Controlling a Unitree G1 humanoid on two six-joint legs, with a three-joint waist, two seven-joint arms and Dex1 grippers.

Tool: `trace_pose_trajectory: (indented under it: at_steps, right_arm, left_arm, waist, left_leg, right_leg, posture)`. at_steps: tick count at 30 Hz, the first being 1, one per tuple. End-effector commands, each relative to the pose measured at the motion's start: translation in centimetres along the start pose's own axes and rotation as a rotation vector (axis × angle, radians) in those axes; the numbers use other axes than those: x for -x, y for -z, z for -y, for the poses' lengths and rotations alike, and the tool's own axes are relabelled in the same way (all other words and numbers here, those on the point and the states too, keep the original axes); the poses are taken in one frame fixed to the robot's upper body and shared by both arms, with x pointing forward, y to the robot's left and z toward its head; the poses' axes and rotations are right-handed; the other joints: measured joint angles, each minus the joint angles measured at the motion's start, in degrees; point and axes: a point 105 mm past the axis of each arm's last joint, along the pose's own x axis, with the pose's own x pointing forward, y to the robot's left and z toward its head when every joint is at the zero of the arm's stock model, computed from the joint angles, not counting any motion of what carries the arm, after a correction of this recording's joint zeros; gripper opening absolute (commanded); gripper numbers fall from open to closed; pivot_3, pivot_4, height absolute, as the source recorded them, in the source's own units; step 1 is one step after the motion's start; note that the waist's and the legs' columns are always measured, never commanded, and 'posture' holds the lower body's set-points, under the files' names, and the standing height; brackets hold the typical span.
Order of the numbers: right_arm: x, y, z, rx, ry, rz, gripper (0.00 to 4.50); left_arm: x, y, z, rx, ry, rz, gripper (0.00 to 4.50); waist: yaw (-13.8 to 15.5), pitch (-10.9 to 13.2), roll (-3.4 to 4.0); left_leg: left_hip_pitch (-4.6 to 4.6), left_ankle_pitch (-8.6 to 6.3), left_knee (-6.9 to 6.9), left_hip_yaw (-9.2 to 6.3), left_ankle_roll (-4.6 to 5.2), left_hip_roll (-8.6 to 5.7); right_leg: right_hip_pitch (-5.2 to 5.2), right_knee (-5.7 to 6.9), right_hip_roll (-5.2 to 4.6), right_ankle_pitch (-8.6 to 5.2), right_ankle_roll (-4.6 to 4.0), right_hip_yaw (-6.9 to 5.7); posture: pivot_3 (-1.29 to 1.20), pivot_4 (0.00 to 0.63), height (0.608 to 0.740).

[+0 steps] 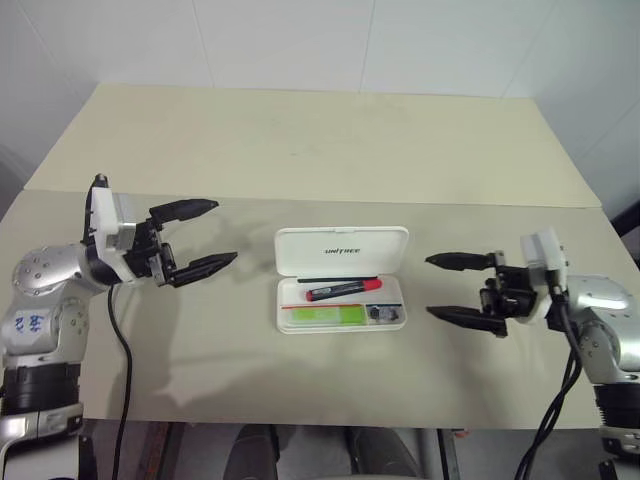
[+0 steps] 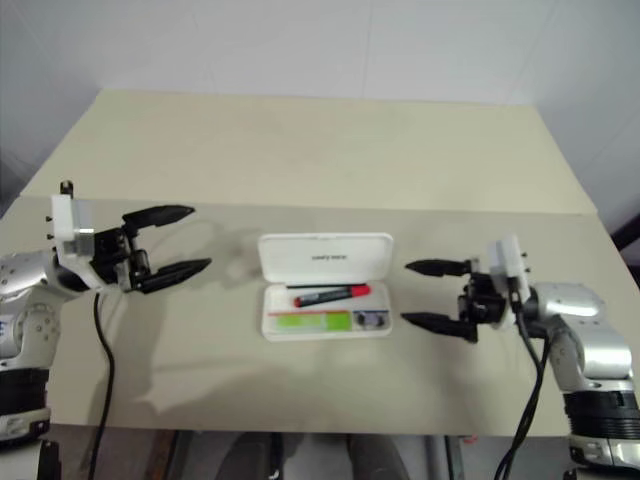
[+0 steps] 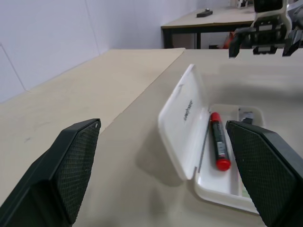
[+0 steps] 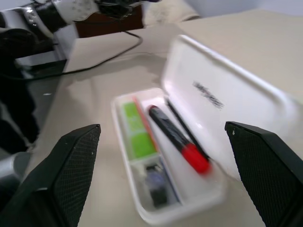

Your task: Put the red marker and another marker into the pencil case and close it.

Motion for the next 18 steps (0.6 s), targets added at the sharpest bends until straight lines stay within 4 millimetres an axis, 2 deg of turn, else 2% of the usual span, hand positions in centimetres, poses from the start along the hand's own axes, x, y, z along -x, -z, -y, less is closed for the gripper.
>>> trace_pose_trajectory:
  at_steps: [1,3,7,15,18]
  right_arm:
    - [1.7,-0.7,0.7,0.037,0.043,-0.042,4.46]
    - [1.9,-0.5,1.0,0.033,0.071,-0.069,4.46]
    - [1.5,-0.8,1.3,0.073,0.110,-0.066,4.50]
    - [1.5,-0.9,0.8,0.092,0.132,-0.042,4.50]
    - [1.5,-1.1,0.8,0.092,0.134,-0.031,4.50]
  left_arm:
    - [-0.5,-0.2,-1.2,-0.044,0.022,0.004,4.50]
    - [-0.9,-0.1,-1.9,-0.044,0.040,0.015,4.50]
    - [-1.8,0.3,-3.4,-0.029,0.065,0.012,3.64]
    - [-3.6,2.5,-5.3,-0.008,0.104,-0.082,0.85]
    - [-4.7,3.3,-5.3,0.018,0.137,-0.086,0.05]
  waist:
    - [0.0,0.0,0.00]
    - [0.0,0.0,0.00]
    - [0.0,0.0,0.00]
    - [0.1,0.0,0.00]
    - [0.2,0.0,-0.01]
  left_leg:
    - [-0.01,0.00,0.00,0.00,0.00,-0.01]
    - [-0.01,0.00,-0.02,0.00,0.00,0.00]
    - [-0.04,0.00,-0.02,0.01,0.00,0.00]
    - [-0.09,0.00,0.03,0.01,0.00,-0.02]
    - [-0.09,0.00,0.03,0.01,0.00,-0.03]
  right_leg:
    - [-0.01,0.00,0.01,0.00,0.00,0.00]
    - [-0.01,-0.01,0.01,0.00,0.00,0.00]
    - [-0.09,0.02,0.04,0.00,0.01,0.01]
    - [-0.10,0.05,0.05,0.00,0.03,0.01]
    - [-0.10,0.05,0.05,0.00,0.04,0.01]
  posture:
    - [0.00,0.150,0.740]
    - [0.00,0.150,0.740]
    - [0.00,0.150,0.740]
    - [0.00,0.150,0.740]
    - [0.00,0.150,0.740]
